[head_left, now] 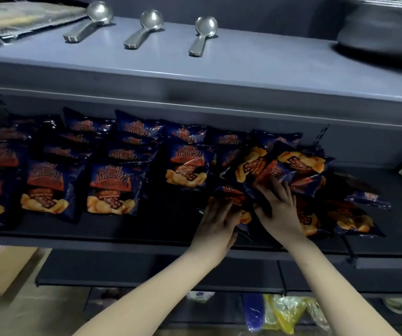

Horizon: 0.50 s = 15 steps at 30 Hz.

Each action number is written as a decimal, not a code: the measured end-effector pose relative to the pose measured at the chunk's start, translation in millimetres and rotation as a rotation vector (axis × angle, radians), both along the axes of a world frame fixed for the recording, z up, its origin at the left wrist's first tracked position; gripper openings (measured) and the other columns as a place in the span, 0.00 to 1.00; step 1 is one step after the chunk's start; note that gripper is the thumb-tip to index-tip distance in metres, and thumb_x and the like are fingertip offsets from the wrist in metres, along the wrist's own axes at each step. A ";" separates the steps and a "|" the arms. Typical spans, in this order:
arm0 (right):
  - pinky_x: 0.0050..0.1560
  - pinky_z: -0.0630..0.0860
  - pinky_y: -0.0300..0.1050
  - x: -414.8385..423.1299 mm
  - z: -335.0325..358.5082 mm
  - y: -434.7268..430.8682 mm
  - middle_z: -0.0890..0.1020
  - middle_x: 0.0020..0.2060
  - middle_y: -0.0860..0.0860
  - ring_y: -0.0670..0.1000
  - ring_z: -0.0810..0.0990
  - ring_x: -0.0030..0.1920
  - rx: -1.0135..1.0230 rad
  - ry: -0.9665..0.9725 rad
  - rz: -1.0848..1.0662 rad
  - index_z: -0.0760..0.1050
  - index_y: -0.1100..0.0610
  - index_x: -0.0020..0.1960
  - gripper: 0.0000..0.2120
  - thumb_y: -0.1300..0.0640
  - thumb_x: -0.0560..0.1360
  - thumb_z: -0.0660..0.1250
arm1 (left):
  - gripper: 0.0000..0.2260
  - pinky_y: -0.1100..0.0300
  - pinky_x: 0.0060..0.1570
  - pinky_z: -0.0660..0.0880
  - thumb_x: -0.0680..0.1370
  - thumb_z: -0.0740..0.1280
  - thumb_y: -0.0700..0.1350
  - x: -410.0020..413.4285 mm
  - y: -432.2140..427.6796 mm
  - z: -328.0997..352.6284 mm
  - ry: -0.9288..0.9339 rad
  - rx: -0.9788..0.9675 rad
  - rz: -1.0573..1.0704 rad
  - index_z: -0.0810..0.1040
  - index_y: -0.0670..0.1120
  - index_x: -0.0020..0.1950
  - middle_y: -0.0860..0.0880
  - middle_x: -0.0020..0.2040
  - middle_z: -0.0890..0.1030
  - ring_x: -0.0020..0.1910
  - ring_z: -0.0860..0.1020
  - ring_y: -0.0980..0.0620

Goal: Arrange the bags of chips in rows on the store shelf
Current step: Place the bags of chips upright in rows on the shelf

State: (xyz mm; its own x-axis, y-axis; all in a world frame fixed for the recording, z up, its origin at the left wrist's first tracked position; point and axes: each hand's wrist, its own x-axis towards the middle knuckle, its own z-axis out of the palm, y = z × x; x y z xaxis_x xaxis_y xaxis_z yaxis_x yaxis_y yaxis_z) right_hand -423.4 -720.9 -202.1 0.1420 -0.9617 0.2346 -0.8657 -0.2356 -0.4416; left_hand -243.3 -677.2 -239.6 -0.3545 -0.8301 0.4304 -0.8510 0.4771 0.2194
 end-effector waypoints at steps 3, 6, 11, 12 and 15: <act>0.73 0.45 0.63 17.1 15.5 4.7 0.61 0.74 0.52 0.60 0.49 0.75 -0.125 0.008 0.026 0.67 0.46 0.69 0.25 0.55 0.74 0.66 | 0.25 0.42 0.69 0.56 0.71 0.69 0.51 10.2 5.7 5.0 -0.016 -0.064 -0.007 0.69 0.46 0.65 0.42 0.67 0.72 0.66 0.70 0.39; 0.72 0.46 0.62 46.9 26.0 3.6 0.65 0.71 0.54 0.62 0.54 0.74 -0.230 0.012 0.082 0.69 0.48 0.68 0.24 0.54 0.73 0.63 | 0.26 0.42 0.70 0.54 0.73 0.59 0.54 26.2 1.1 15.3 0.008 -0.037 0.002 0.66 0.46 0.68 0.42 0.71 0.67 0.71 0.63 0.40; 0.72 0.54 0.61 107.1 27.7 -15.8 0.65 0.72 0.56 0.60 0.55 0.74 -0.237 -0.056 0.203 0.69 0.53 0.69 0.25 0.56 0.72 0.61 | 0.28 0.40 0.70 0.58 0.76 0.55 0.54 67.4 -28.3 27.0 0.121 0.053 0.242 0.59 0.44 0.73 0.39 0.74 0.60 0.73 0.58 0.36; 0.73 0.54 0.60 119.3 25.1 -17.8 0.64 0.72 0.56 0.59 0.54 0.75 -0.214 -0.072 0.221 0.68 0.54 0.70 0.25 0.58 0.72 0.62 | 0.28 0.40 0.70 0.58 0.76 0.55 0.54 75.3 -33.8 24.9 0.130 0.063 0.288 0.58 0.42 0.73 0.38 0.74 0.60 0.73 0.57 0.34; 0.74 0.53 0.57 147.8 6.8 -20.7 0.60 0.74 0.56 0.58 0.51 0.75 -0.131 -0.035 0.263 0.65 0.54 0.72 0.25 0.59 0.74 0.61 | 0.29 0.38 0.72 0.53 0.79 0.52 0.54 91.2 -52.9 3.9 0.085 0.202 0.372 0.53 0.41 0.76 0.36 0.76 0.53 0.74 0.50 0.34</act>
State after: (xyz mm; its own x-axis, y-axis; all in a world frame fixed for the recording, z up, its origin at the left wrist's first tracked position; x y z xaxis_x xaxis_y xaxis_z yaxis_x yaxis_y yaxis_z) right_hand -275.7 -741.6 -195.3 0.3722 -0.8541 0.3633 -0.7521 -0.5069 -0.4212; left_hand -152.2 -730.1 -235.7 0.0144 -0.9653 0.2609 -0.9319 0.0816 0.3535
